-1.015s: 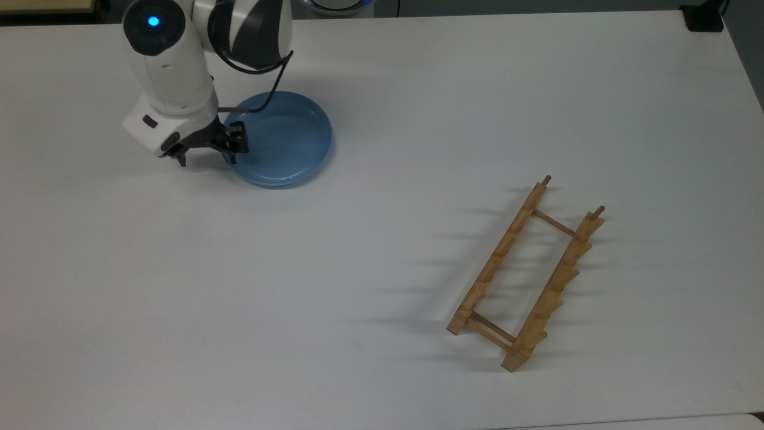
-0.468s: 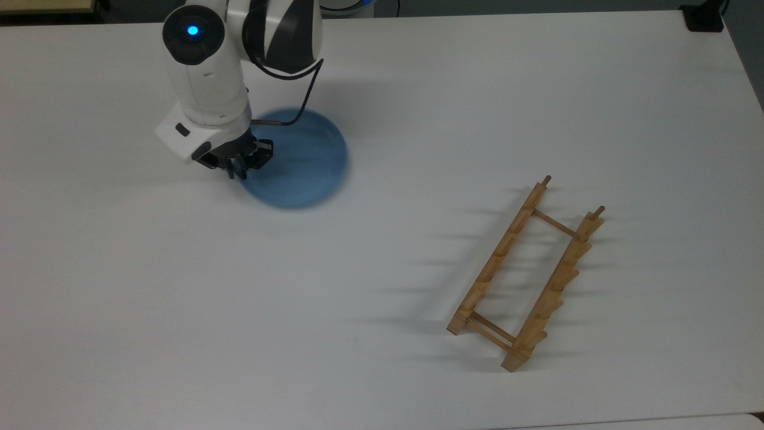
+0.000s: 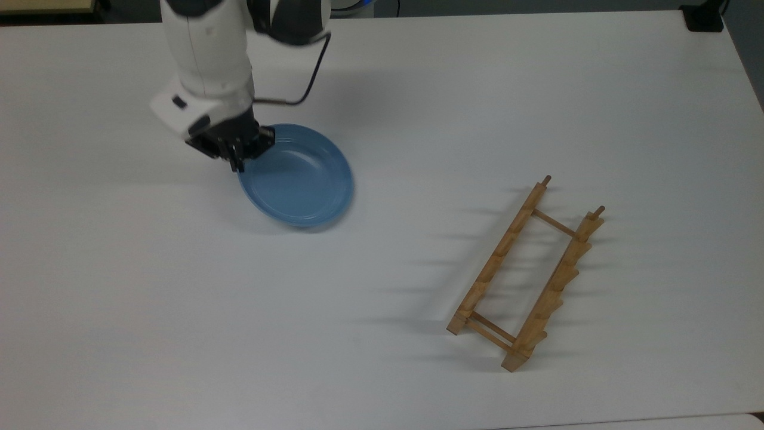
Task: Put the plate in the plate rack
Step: 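Close the gripper on the plate rim and lift it up, then carry the plate on edge over the wooden dish rack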
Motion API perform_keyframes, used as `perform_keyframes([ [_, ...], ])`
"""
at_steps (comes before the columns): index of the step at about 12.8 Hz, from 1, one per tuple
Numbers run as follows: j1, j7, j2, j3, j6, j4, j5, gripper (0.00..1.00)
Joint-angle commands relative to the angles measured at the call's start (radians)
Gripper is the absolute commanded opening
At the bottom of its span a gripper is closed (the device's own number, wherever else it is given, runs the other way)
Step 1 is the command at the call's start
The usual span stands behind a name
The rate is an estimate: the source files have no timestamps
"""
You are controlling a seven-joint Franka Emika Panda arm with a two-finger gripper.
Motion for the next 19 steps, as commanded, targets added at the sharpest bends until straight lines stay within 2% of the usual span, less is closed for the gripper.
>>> perform_keyframes([
  [1, 0.007, 0.073, -0.19, 0.041, -0.066, 0.02, 0.013, 0.0],
  [4, 0.008, 0.246, -0.214, 0.13, -0.057, 0.101, -0.017, 0.0],
  [5, 0.008, 0.315, -0.217, 0.176, -0.056, 0.138, -0.084, 0.0],
  [7, 0.008, 0.392, -0.217, 0.246, -0.036, 0.147, -0.223, 0.0],
  [11, 0.019, 0.555, -0.197, 0.334, 0.13, 0.147, -0.541, 0.0],
  [12, 0.036, 0.607, -0.194, 0.337, 0.15, 0.149, -0.636, 0.0],
  [13, 0.071, 0.694, -0.183, 0.339, 0.159, 0.155, -0.778, 0.0],
  [17, 0.158, 0.912, -0.124, 0.342, 0.164, 0.164, -1.133, 0.0],
  [18, 0.202, 1.008, -0.076, 0.342, 0.162, 0.213, -1.243, 0.0],
  [19, 0.224, 1.075, -0.042, 0.342, 0.161, 0.233, -1.314, 0.0],
])
